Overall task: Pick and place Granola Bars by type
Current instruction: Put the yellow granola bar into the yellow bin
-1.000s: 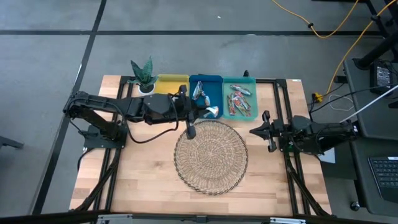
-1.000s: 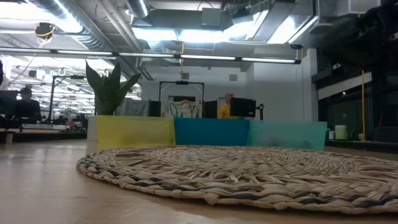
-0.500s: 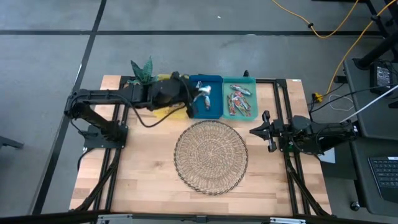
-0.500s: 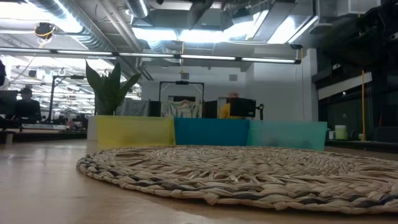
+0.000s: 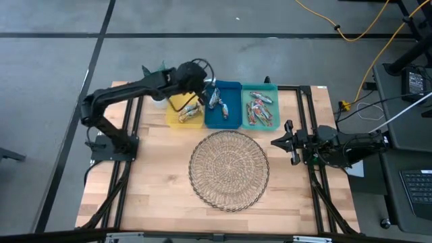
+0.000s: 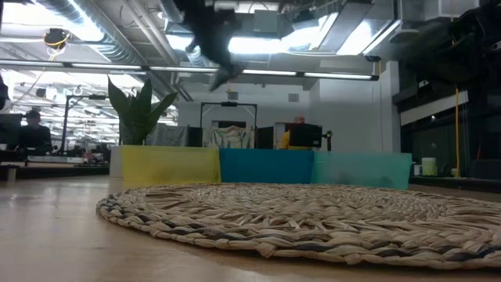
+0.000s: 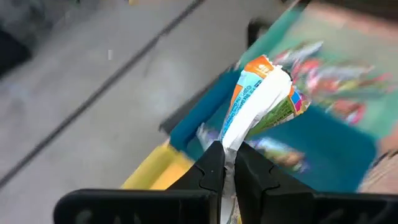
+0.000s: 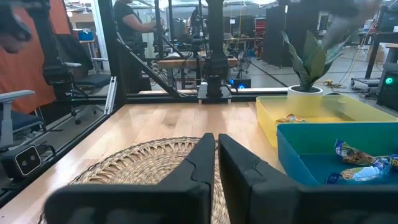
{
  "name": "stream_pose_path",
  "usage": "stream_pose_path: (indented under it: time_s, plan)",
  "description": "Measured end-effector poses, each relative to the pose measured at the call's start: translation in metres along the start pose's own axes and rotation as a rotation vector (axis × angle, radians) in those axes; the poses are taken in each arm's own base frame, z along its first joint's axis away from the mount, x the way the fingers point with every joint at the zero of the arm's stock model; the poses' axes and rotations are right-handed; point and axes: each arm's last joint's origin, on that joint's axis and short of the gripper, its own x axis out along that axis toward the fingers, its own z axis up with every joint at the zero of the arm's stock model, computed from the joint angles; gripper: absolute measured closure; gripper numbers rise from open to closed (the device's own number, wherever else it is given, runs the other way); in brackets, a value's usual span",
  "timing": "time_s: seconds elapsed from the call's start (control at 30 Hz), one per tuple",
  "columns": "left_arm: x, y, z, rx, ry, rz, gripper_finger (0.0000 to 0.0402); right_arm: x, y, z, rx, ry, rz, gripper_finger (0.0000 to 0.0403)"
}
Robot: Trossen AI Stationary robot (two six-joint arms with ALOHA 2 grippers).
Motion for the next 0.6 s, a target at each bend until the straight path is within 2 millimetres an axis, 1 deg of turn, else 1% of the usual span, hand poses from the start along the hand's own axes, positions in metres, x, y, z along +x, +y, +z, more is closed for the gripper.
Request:
stream_pose_path:
  time_s: [0.17, 0.37, 0.5, 0.6]
  plan:
    - [0.044, 0.017, -0.011, -0.019, 0.129, 0.015, 0.0386, 0.000, 0.000, 0.000, 0.000, 0.000, 0.000, 0.0377]
    - [0.096, 0.030, -0.031, -0.037, 0.279, 0.041, 0.0386, 0.000, 0.000, 0.000, 0.000, 0.000, 0.000, 0.0377]
    - [0.124, 0.038, -0.045, -0.050, 0.359, 0.069, 0.0386, 0.000, 0.000, 0.000, 0.000, 0.000, 0.000, 0.0377]
    - [0.141, 0.045, -0.056, -0.080, 0.418, 0.092, 0.0386, 0.000, 0.000, 0.000, 0.000, 0.000, 0.000, 0.0377]
